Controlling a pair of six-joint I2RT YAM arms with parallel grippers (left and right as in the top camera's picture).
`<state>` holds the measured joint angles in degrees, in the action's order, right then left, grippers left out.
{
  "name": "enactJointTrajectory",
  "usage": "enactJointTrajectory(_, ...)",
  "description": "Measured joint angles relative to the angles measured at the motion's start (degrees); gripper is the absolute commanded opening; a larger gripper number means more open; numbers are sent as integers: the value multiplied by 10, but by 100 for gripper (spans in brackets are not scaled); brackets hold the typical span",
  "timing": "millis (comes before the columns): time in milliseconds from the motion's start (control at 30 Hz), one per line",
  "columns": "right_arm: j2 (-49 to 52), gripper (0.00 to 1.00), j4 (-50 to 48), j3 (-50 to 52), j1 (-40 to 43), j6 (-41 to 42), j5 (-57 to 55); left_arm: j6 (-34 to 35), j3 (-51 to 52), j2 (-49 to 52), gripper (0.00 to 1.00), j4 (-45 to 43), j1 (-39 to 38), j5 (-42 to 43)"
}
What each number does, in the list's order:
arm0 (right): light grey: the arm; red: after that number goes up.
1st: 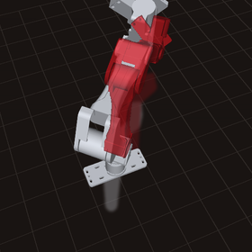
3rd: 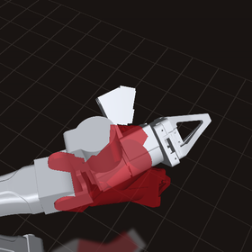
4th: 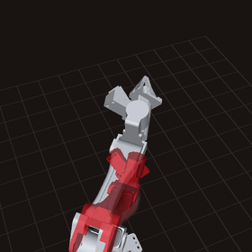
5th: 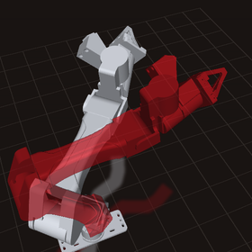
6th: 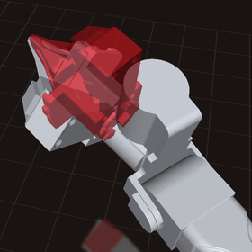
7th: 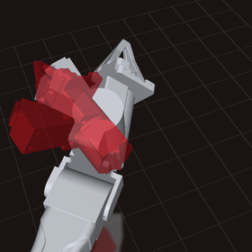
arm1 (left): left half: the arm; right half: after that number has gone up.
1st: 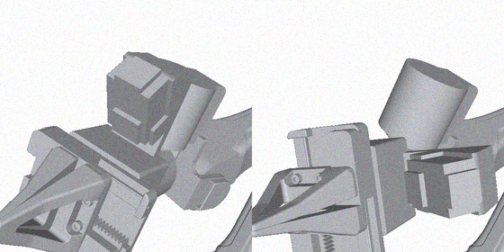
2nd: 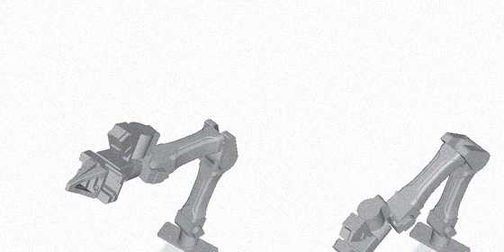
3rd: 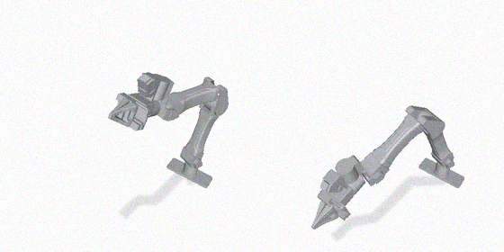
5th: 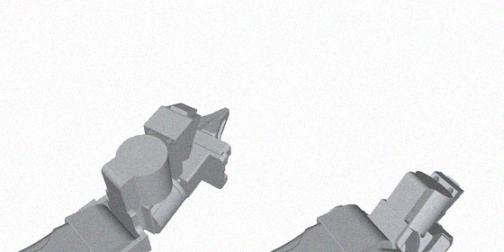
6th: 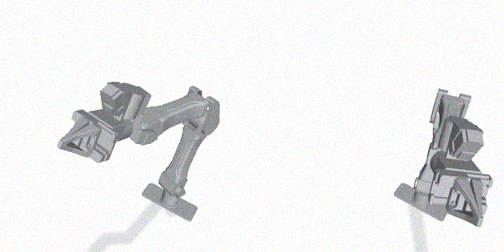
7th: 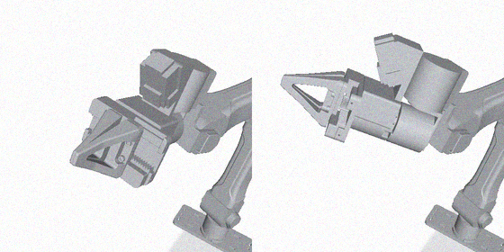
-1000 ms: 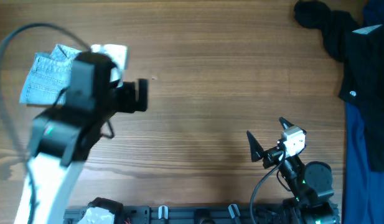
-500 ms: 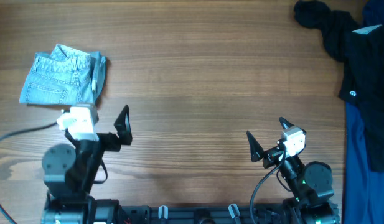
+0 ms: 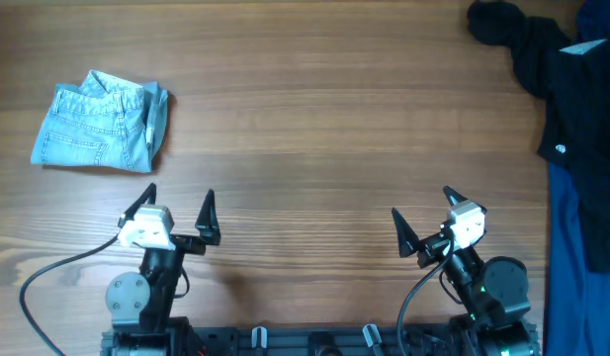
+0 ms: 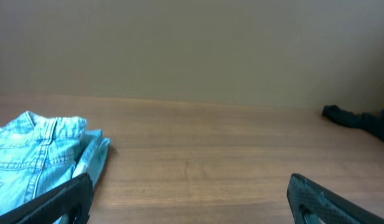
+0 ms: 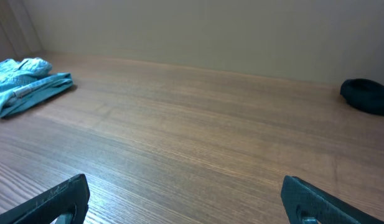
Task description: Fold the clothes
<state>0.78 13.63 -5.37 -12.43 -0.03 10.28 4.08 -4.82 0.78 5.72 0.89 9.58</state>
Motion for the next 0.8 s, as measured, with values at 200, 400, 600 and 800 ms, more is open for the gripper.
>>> enactJointTrajectory(200, 0, 100, 0, 0, 0, 0, 0, 0, 39, 0, 100, -21, 0, 2)
enactJointTrajectory(400, 0, 100, 0, 0, 0, 0, 0, 0, 39, 0, 100, -21, 0, 2)
enactJointTrajectory(600, 0, 100, 0, 0, 0, 0, 0, 0, 39, 0, 100, -21, 0, 2)
enactJointTrajectory(800, 0, 100, 0, 0, 0, 0, 0, 0, 39, 0, 100, -21, 0, 2)
